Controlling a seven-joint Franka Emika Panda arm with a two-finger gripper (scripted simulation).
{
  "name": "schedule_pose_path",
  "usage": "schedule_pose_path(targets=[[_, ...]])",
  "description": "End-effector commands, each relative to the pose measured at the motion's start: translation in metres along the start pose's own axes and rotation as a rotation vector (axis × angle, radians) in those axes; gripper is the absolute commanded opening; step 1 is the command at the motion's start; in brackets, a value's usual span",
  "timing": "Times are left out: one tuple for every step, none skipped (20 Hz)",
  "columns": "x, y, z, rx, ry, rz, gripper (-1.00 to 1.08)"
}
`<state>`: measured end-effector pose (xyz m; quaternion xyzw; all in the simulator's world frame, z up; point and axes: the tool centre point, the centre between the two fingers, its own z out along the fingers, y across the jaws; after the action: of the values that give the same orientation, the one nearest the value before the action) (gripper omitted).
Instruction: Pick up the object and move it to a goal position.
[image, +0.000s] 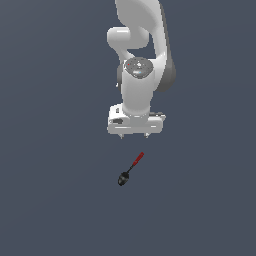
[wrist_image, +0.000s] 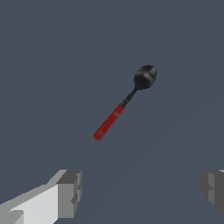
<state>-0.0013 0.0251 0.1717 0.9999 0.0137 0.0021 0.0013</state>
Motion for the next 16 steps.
schedule_pose_path(targets=[[0.000,0.000,0.000,0.000,0.000,0.000,1.00],[0.000,-0.001,0.000,0.000,0.000,0.000,1.00],[0.000,-0.001,0.000,0.001,-0.001,0.001,1.00],[-0.001,-0.002,0.000,0.003,-0.002,0.003,1.00],[-0.001,-0.004,0.001,0.006,-0.004,0.005,1.00],[-0.002,-0.007,0.001,0.009,-0.007,0.008,1.00],[-0.002,-0.010,0.001,0.013,-0.009,0.011,1.00],[-0.003,-0.012,0.001,0.016,-0.011,0.014,1.00],[-0.003,-0.014,0.002,0.018,-0.013,0.016,1.00],[-0.004,-0.015,0.002,0.020,-0.014,0.018,1.00],[-0.004,-0.015,0.002,0.020,-0.015,0.019,1.00],[-0.004,-0.015,0.002,0.020,-0.015,0.019,1.00],[-0.004,-0.015,0.002,0.020,-0.014,0.018,1.00],[-0.004,-0.014,0.002,0.019,-0.014,0.017,1.00],[-0.003,-0.015,0.002,0.019,-0.014,0.017,1.00],[-0.003,-0.015,0.002,0.019,-0.014,0.019,1.00]])
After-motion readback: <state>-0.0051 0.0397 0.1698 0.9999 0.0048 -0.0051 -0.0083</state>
